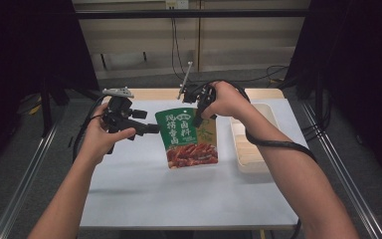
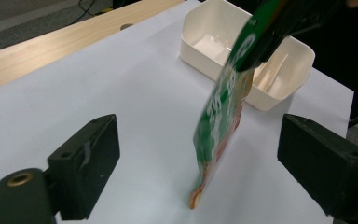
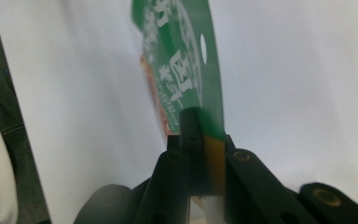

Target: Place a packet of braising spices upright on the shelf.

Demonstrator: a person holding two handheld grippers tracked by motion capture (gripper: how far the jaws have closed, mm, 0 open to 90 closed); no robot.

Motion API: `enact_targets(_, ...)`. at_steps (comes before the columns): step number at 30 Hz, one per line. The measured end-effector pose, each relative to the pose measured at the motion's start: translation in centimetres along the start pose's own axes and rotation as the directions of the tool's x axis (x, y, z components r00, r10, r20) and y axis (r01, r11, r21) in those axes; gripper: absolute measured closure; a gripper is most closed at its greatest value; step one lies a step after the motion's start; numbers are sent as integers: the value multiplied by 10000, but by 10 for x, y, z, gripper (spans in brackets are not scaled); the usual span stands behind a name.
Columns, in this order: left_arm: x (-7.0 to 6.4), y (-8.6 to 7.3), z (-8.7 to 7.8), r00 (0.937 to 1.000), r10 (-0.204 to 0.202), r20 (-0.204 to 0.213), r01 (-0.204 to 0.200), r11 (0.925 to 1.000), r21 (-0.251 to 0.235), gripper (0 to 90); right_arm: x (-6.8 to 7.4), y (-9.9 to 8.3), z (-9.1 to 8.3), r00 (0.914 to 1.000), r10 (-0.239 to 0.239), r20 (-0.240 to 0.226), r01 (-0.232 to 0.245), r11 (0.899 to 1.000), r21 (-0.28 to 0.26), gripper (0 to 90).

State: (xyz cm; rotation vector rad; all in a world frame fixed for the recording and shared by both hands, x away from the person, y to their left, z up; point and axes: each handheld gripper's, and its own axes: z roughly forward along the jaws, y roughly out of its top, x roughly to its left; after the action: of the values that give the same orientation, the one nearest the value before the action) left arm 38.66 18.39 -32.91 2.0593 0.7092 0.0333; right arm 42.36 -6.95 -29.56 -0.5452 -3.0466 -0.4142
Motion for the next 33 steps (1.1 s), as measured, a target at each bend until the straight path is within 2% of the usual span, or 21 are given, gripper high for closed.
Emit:
enact_targets(2, 0, -6, 1, 9998, 62, -214, -60, 9999, 87, 120, 0, -1, -3, 9999, 128, 90, -127, 9999, -70, 900)
enact_targets(3, 1, -8, 2, 9998, 39, -206, -37, 10000, 59, 114, -1, -2, -5, 10000, 80, 55, -80, 10000, -39, 900)
enact_targets(7, 4, -17, 6, 9994, -53, -355, 55, 10000, 49, 119, -2, -4, -12, 9992, 388, 75, -388, 9992, -115, 900)
enact_targets(9, 5, -21, 7, 9984, -70, -554, 78, 9999, 134, 118, -3, -5, -16, 9986, 513, 151, -512, 9987, -82, 900)
enact_targets(10, 6, -23, 8, 9974, -74, -718, 87, 9998, 173, 110, -6, -6, -17, 9988, 452, 173, -450, 9989, -99, 900)
enact_targets(12, 7, -27, 10, 9950, -34, -997, 68, 9994, 341, 104, -8, -8, -20, 9975, 680, 215, -677, 9976, -126, 900)
enact_targets(18, 13, -40, 16, 9890, -64, -1475, 125, 9991, 409, 91, -17, -15, -27, 9952, 958, 182, -950, 9946, -408, 900)
enact_targets(19, 13, -42, 17, 9886, -85, -1506, 155, 9989, 451, 91, -18, -15, -27, 9950, 997, 92, -993, 9942, -420, 900)
enact_targets(24, 16, -53, 21, 9860, 21, -1665, 104, 9972, 746, 86, -24, -19, -31, 9933, 1136, 227, -1129, 9931, -319, 900)
enact_targets(25, 15, -56, 23, 9848, -115, -1734, 223, 9979, 607, 84, -26, -20, -32, 9933, 1140, 210, -1133, 9931, -315, 900)
enact_targets(26, 15, -58, 23, 9827, 69, -1853, 83, 9967, 809, 81, -27, -21, -33, 9910, 1314, 257, -1305, 9909, -327, 900)
enact_targets(27, 14, -61, 24, 9837, -29, -1799, 173, 9967, 788, 79, -28, -22, -35, 9896, 1411, 268, -1403, 9896, -312, 900)
enact_targets(30, 14, -70, 28, 9812, -147, -1925, 336, 9948, 956, 43, -33, -25, -39, 9889, 1465, 243, -1452, 9882, -485, 900)
enact_targets(31, 15, -72, 28, 9836, -125, -1797, 318, 9940, 1048, 43, -34, -26, -41, 9881, 1519, 242, -1506, 9873, -500, 900)
enact_targets(33, 14, -78, 30, 9834, -293, -1793, 483, 9936, 1024, 43, -36, -27, -44, 9868, 1581, 338, -1561, 9862, -552, 900)
